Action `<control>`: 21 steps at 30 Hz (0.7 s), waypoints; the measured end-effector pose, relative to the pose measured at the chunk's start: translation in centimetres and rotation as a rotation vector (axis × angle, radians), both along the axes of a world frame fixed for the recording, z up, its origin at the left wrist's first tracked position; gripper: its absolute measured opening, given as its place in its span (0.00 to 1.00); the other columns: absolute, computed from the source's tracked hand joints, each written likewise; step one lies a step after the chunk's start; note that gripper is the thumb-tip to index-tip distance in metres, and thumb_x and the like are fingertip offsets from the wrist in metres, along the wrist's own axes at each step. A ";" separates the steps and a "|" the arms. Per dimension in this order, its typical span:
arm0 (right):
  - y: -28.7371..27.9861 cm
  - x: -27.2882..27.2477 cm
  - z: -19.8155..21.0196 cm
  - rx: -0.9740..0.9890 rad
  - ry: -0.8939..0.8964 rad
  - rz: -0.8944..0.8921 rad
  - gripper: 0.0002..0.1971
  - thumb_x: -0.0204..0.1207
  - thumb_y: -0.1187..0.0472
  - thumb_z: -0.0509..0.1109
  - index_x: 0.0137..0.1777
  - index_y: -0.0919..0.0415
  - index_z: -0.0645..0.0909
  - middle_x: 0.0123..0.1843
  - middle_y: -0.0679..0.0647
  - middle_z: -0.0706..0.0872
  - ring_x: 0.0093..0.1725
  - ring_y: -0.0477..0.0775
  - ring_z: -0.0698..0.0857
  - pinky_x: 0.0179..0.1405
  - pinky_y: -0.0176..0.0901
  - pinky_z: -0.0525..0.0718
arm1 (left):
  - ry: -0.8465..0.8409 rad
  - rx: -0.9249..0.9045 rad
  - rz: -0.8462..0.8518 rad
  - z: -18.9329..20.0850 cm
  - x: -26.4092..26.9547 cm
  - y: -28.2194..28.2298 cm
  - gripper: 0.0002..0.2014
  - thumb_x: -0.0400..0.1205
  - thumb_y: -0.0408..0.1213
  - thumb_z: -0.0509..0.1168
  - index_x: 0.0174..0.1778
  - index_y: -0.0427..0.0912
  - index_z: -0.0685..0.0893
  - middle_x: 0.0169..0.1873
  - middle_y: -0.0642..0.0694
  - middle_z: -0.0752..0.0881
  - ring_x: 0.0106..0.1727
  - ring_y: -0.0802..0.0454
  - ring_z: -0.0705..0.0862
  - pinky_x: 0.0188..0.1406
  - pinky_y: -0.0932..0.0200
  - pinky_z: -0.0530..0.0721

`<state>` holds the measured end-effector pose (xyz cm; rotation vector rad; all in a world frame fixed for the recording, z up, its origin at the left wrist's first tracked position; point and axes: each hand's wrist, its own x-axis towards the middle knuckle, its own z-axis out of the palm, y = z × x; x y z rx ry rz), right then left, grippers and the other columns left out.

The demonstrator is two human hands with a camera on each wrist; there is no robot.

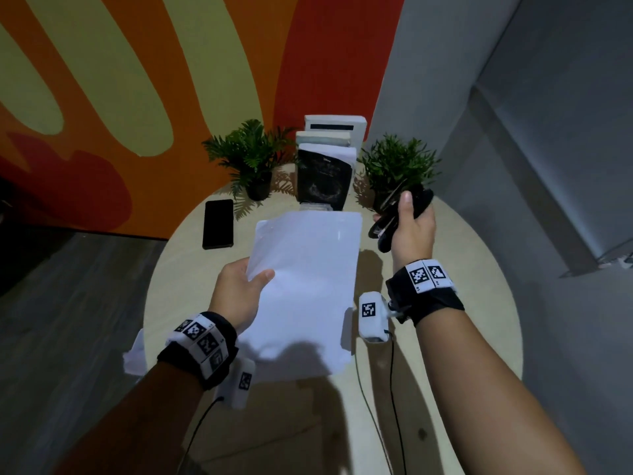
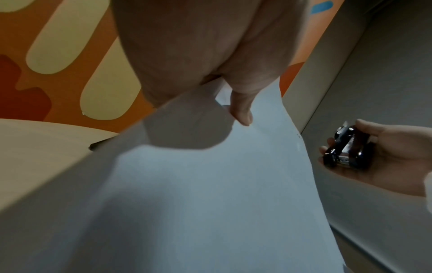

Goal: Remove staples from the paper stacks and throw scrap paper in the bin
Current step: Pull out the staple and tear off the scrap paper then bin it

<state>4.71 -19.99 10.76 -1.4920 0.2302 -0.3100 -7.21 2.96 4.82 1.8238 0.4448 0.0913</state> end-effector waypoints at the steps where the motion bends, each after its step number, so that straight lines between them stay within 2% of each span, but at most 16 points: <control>1: -0.2 -0.2 -0.3 -0.015 0.008 -0.038 0.20 0.81 0.43 0.63 0.67 0.53 0.74 0.55 0.50 0.88 0.51 0.55 0.89 0.55 0.55 0.87 | -0.005 0.003 0.011 0.0 -0.1 0.1 0.04 0.86 0.37 0.68 0.51 0.49 0.87 0.49 0.44 0.92 0.50 0.41 0.91 0.58 0.35 0.88; 2: -0.4 -0.2 -1.0 -0.039 0.030 -0.082 0.22 0.80 0.41 0.64 0.67 0.54 0.75 0.56 0.50 0.88 0.52 0.52 0.89 0.57 0.51 0.86 | -0.013 0.008 0.026 0.0 0.0 0.2 0.05 0.86 0.37 0.68 0.54 0.47 0.88 0.49 0.45 0.92 0.50 0.42 0.91 0.58 0.36 0.89; 3: -0.7 -0.2 -2.3 -0.056 0.087 -0.082 0.23 0.79 0.39 0.64 0.65 0.56 0.77 0.54 0.52 0.88 0.51 0.53 0.89 0.57 0.53 0.86 | -0.016 0.002 0.041 -0.1 0.0 0.3 0.07 0.86 0.37 0.68 0.57 0.46 0.89 0.50 0.46 0.92 0.50 0.44 0.91 0.58 0.37 0.89; 5: -1.1 -0.6 -4.5 -0.028 0.272 0.044 0.23 0.77 0.38 0.66 0.55 0.59 0.81 0.46 0.58 0.90 0.42 0.61 0.90 0.51 0.62 0.88 | -0.026 -0.033 0.056 -0.4 0.1 0.7 0.10 0.86 0.37 0.68 0.61 0.45 0.89 0.52 0.47 0.92 0.52 0.44 0.91 0.59 0.36 0.88; 7: -1.4 -1.6 -6.1 0.137 0.389 0.071 0.19 0.80 0.43 0.66 0.50 0.60 0.81 0.44 0.64 0.89 0.41 0.68 0.89 0.47 0.68 0.89 | -0.022 -0.049 0.063 -0.8 0.2 1.1 0.10 0.86 0.38 0.68 0.62 0.45 0.89 0.52 0.47 0.92 0.52 0.43 0.91 0.59 0.34 0.88; 9: -1.4 -2.4 -6.5 0.338 0.441 0.018 0.18 0.82 0.45 0.64 0.54 0.63 0.79 0.44 0.67 0.87 0.37 0.68 0.88 0.42 0.64 0.90 | -0.027 -0.047 0.070 -1.3 0.2 1.5 0.10 0.85 0.39 0.69 0.61 0.45 0.89 0.52 0.47 0.92 0.53 0.42 0.91 0.59 0.33 0.88; 11: -1.5 -2.9 -6.5 0.411 0.446 -0.017 0.22 0.82 0.43 0.64 0.52 0.66 0.77 0.36 0.64 0.84 0.28 0.64 0.85 0.32 0.57 0.87 | -0.025 -0.057 0.060 -1.6 0.2 1.6 0.10 0.85 0.39 0.69 0.60 0.48 0.89 0.52 0.47 0.92 0.54 0.42 0.90 0.60 0.32 0.87; 13: -1.5 -2.9 -6.2 0.369 0.428 -0.045 0.22 0.81 0.42 0.64 0.45 0.65 0.77 0.29 0.60 0.80 0.21 0.58 0.80 0.27 0.51 0.82 | -0.031 -0.092 0.047 -1.8 0.2 1.6 0.09 0.82 0.43 0.70 0.57 0.54 0.90 0.53 0.48 0.93 0.55 0.41 0.91 0.62 0.30 0.86; 15: -1.0 -3.1 -5.0 0.235 0.378 -0.051 0.22 0.82 0.43 0.62 0.41 0.64 0.76 0.27 0.59 0.78 0.18 0.56 0.77 0.22 0.47 0.79 | -0.032 -0.110 0.043 -1.9 0.4 1.6 0.07 0.80 0.45 0.70 0.51 0.59 0.91 0.53 0.49 0.93 0.56 0.41 0.91 0.62 0.30 0.86; 18: -0.3 -3.8 -2.2 0.025 0.148 0.006 0.21 0.84 0.46 0.59 0.42 0.66 0.75 0.27 0.62 0.76 0.17 0.56 0.74 0.16 0.42 0.75 | -0.029 -0.099 0.050 -1.6 0.5 1.5 0.09 0.81 0.42 0.69 0.45 0.65 0.91 0.52 0.49 0.93 0.54 0.40 0.91 0.62 0.30 0.86; 21: 0.4 -4.3 0.7 -0.109 -0.074 0.067 0.18 0.85 0.49 0.59 0.43 0.65 0.73 0.27 0.60 0.77 0.19 0.57 0.76 0.16 0.43 0.77 | -0.024 -0.111 0.063 -1.7 0.6 1.6 0.11 0.81 0.41 0.69 0.44 0.66 0.91 0.51 0.49 0.93 0.54 0.39 0.91 0.62 0.30 0.86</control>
